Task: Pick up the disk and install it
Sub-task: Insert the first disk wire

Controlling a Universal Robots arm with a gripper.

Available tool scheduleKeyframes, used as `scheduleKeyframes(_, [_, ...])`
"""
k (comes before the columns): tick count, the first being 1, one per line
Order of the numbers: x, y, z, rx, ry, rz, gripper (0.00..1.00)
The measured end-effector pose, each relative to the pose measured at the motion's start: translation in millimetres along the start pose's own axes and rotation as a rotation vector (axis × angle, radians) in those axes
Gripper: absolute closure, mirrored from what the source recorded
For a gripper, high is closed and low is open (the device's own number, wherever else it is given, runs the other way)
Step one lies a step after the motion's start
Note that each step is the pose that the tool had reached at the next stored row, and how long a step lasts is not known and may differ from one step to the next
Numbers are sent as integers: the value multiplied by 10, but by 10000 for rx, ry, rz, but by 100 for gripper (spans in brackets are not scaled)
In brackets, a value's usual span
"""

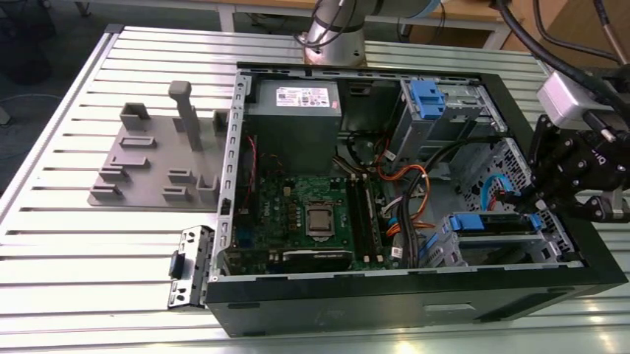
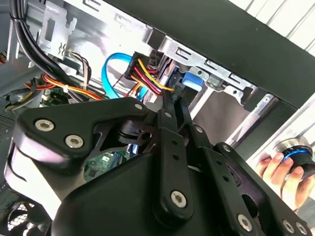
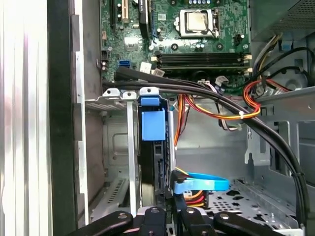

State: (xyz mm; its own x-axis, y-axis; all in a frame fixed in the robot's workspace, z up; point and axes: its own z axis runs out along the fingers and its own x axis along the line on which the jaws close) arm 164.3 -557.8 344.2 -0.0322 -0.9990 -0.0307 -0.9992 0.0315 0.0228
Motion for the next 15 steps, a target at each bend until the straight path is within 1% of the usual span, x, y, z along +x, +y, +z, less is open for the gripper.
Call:
scheduleKeyframes(9, [5,36,62,-4,-12,-112,82])
scheduleKeyframes(15, [7,45,101,-6,-38,-125,82])
